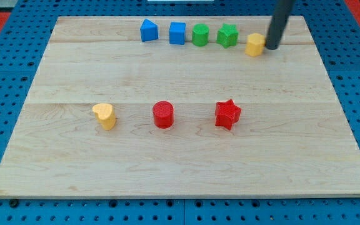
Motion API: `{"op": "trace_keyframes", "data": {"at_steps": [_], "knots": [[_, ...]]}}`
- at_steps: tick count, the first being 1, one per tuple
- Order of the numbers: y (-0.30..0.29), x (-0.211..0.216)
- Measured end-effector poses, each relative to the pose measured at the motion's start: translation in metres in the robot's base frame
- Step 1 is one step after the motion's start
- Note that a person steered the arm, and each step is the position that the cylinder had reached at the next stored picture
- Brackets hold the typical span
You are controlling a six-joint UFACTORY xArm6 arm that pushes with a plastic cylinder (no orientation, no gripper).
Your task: Move hexagon left above the heart
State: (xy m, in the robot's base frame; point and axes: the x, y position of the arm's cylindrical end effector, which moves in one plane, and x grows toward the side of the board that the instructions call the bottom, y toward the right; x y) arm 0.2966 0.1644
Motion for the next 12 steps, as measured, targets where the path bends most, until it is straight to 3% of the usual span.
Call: {"op": "trace_keyframes", "data": {"at_steps": [2,4,7,9,11,12], "knots": [[-0.022,-0.035],[-0.075,0.004],[-0.087,0.022],[-0.092,0.063],[-0.150,0.093],[-0.135,0.093]]}}
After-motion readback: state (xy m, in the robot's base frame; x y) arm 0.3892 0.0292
